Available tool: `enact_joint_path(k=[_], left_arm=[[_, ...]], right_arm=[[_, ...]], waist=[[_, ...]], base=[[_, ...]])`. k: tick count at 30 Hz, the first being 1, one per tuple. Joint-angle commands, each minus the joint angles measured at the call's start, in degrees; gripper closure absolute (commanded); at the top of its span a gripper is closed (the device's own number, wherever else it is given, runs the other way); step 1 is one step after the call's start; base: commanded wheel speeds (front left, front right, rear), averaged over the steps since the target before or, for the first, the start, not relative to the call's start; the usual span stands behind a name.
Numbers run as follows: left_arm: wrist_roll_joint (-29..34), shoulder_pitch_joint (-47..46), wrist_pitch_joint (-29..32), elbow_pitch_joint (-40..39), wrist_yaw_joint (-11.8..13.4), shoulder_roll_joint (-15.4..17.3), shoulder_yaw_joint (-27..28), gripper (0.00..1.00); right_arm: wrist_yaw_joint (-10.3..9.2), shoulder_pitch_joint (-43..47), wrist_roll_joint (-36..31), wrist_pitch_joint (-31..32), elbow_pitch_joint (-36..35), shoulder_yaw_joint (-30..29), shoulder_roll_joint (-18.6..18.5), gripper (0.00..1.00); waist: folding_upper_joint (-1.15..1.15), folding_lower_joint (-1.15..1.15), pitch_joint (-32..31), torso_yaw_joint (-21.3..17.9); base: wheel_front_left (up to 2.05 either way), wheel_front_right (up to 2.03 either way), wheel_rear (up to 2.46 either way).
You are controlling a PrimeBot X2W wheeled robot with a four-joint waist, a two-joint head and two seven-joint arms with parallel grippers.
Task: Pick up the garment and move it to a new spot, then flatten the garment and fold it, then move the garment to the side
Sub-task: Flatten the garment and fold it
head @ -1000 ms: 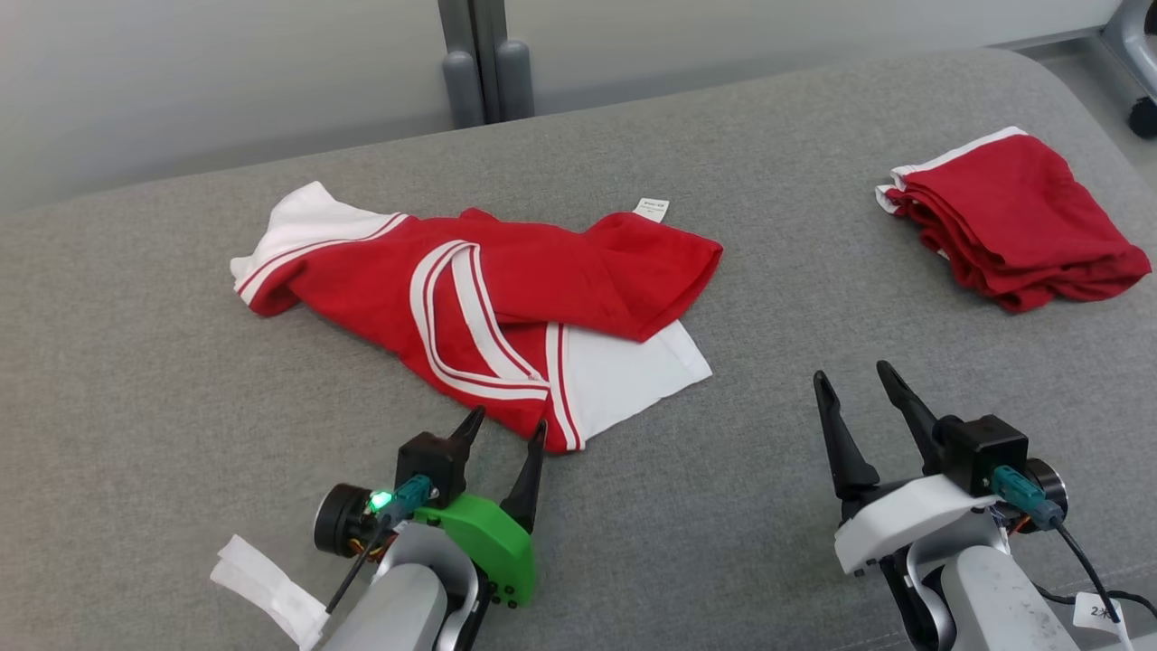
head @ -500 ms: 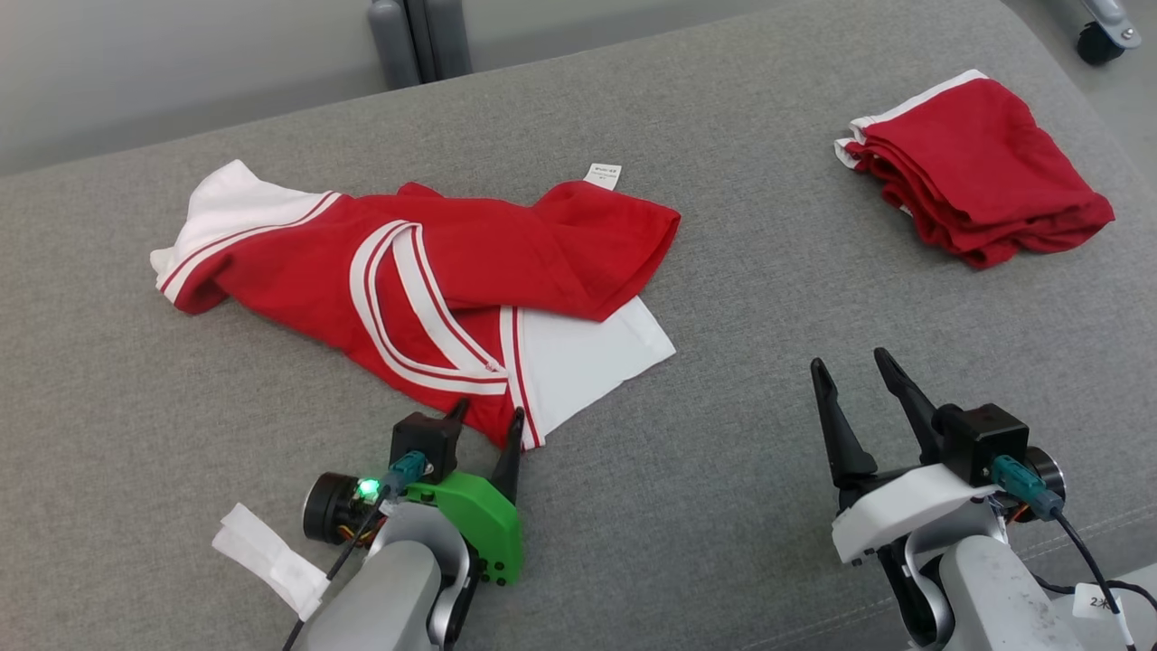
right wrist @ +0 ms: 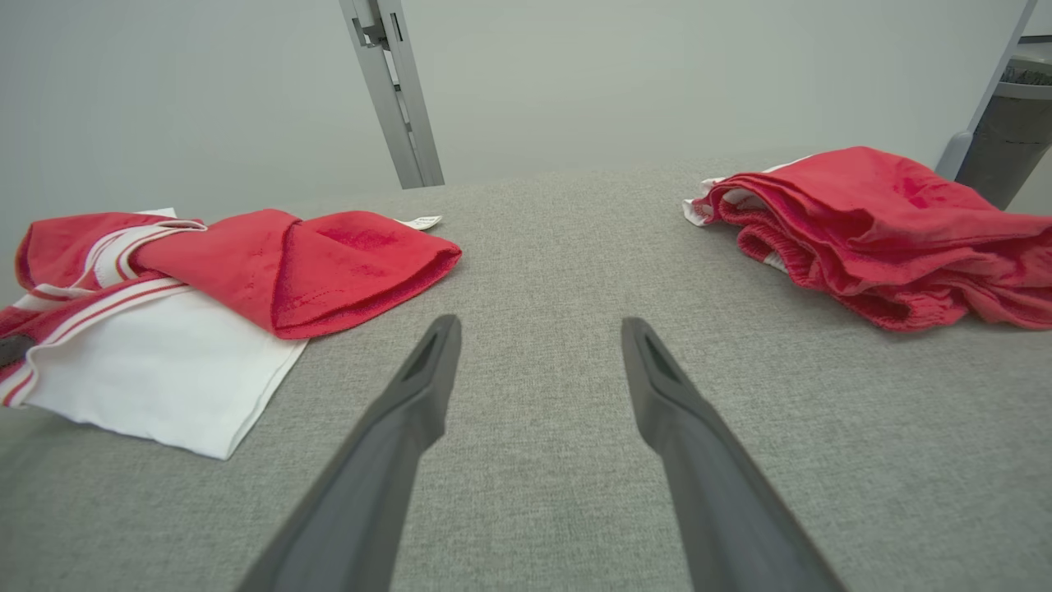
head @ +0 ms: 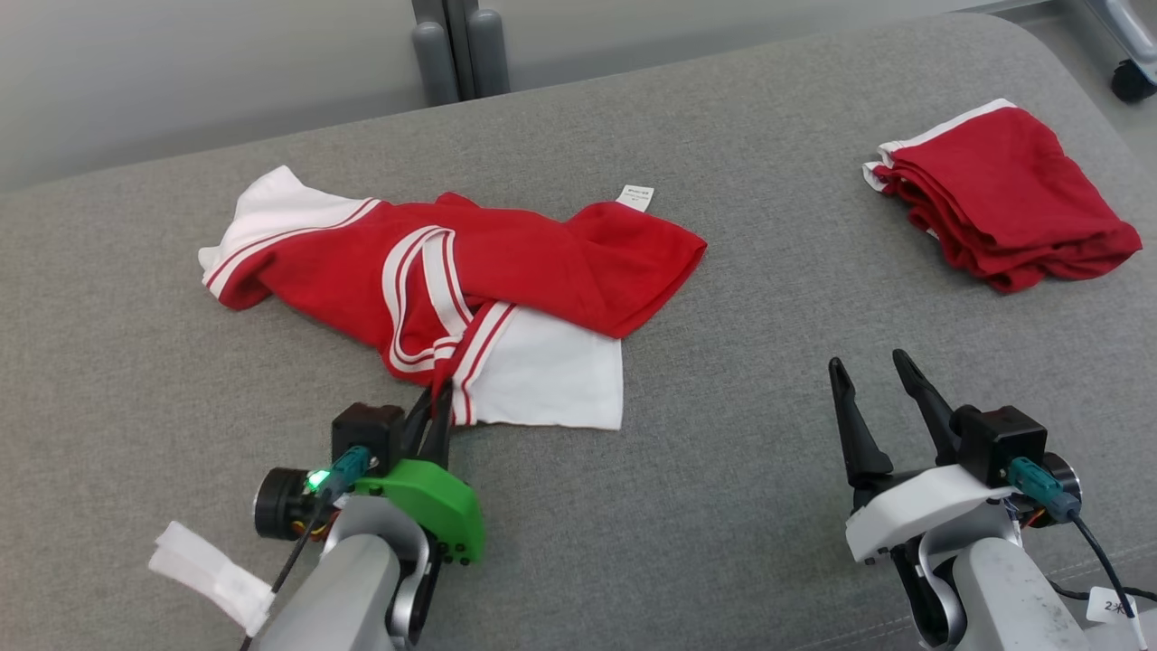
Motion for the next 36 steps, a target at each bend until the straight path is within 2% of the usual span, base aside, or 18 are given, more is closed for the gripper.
enact_joint_path(k=[1, 7, 15, 26, 28, 29, 36], left_arm=[[0.7, 1.7, -0.2, -1.8, 0.5, 1.6, 1.2, 1.0], [0.9, 7.8, -0.2, -7.9, 1.9, 6.7, 5.3, 1.0], [-0.9, 12.1, 0.4, -10.7, 2.9, 13.5, 9.1, 1.0], [-2.1, 13.9, 0.6, -14.5, 4.7, 19.2, 12.6, 1.0], [-1.9, 14.0, 0.6, -15.4, 4.9, 19.2, 12.5, 0.5], [-2.0, 14.0, 0.5, -15.7, 5.0, 18.9, 12.4, 0.0], [-2.5, 14.9, 0.1, -17.8, 5.5, 14.9, 12.0, 0.0]], right_arm=[[-0.09, 0.8, -0.2, -0.1, -0.1, -0.3, -0.2, 0.0], [-0.09, 1.2, -0.6, -0.1, -0.2, -1.2, -0.2, 0.0], [-0.09, 1.3, -0.9, -0.1, -0.4, -1.5, -0.2, 0.0], [-0.09, 1.3, -1.6, -0.1, -0.2, -2.1, -0.2, 0.0], [-0.09, 1.4, -1.7, -0.1, -0.1, -2.1, -0.2, 0.0], [-0.09, 1.4, -1.7, -0.1, 0.0, -2.1, -0.2, 0.0], [-0.09, 1.7, -1.7, -0.1, 0.3, -1.7, -0.2, 0.0]], waist=[[0.0, 0.0, -0.8, 0.8], [0.0, 0.0, -1.6, 2.0], [0.0, 0.0, -1.7, 2.8], [0.0, 0.0, -1.8, 3.0], [0.0, 0.0, -1.9, 3.2], [0.0, 0.0, -2.1, 3.3], [0.0, 0.0, -3.3, 4.2]], base=[[0.0, 0.0, 0.0], [0.0, 0.0, 0.0], [0.0, 0.0, 0.0], [0.0, 0.0, 0.0], [0.0, 0.0, 0.0], [0.0, 0.0, 0.0], [0.0, 0.0, 0.0]])
